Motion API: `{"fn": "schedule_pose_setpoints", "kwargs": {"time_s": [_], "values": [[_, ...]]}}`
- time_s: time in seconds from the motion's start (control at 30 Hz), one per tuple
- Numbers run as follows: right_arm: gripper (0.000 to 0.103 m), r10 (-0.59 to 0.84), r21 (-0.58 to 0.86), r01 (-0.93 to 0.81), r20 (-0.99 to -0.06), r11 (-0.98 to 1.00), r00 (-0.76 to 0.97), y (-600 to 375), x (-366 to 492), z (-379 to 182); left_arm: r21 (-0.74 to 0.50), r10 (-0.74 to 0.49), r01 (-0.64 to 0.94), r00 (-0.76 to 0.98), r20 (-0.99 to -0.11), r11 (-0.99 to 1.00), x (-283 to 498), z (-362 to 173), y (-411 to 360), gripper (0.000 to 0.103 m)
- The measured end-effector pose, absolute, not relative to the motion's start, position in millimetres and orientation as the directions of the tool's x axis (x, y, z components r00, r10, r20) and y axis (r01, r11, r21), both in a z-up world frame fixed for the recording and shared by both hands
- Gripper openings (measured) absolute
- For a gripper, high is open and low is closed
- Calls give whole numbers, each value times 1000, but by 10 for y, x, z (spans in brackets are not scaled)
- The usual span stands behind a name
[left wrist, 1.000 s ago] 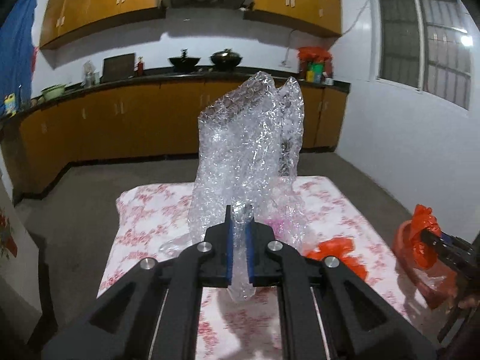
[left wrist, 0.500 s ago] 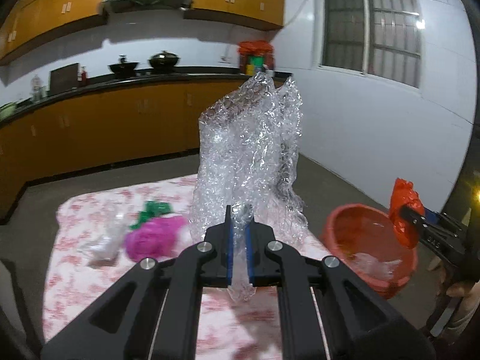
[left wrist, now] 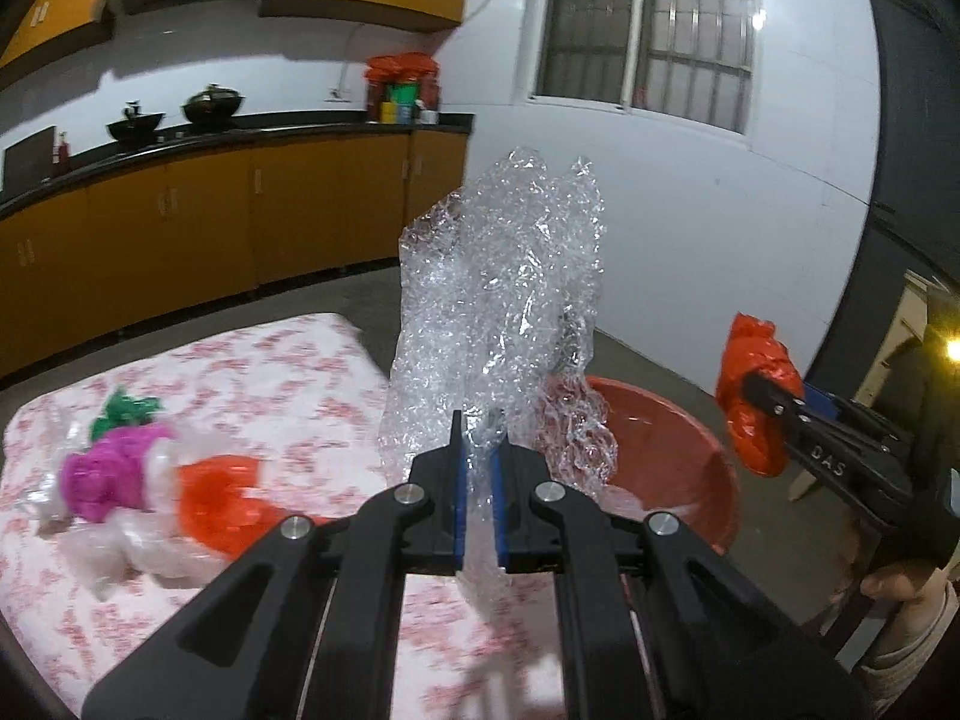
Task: Collect trash
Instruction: 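Carry both items over the red basket and open both tools to drop them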
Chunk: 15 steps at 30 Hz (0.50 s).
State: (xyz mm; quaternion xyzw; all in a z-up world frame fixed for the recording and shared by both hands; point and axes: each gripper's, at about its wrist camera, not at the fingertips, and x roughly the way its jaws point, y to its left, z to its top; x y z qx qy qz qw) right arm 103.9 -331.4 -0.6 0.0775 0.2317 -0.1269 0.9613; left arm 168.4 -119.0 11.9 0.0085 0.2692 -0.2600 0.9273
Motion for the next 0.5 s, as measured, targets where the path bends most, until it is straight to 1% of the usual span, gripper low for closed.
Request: {"fn": "schedule_pose_setpoints", "kwargs": {"time_s": [0.23, 0.5], "values": [[39, -230, 114, 318, -473, 941, 851, -3522, 1012, -79, -129, -524, 546, 671, -524, 828, 1737, -8, -1574, 8], [39, -229, 145, 337, -487, 930, 842, -3670, 1056, -181, -148, -552, 577, 628, -549, 803, 1836, -164, -1857, 8]]}}
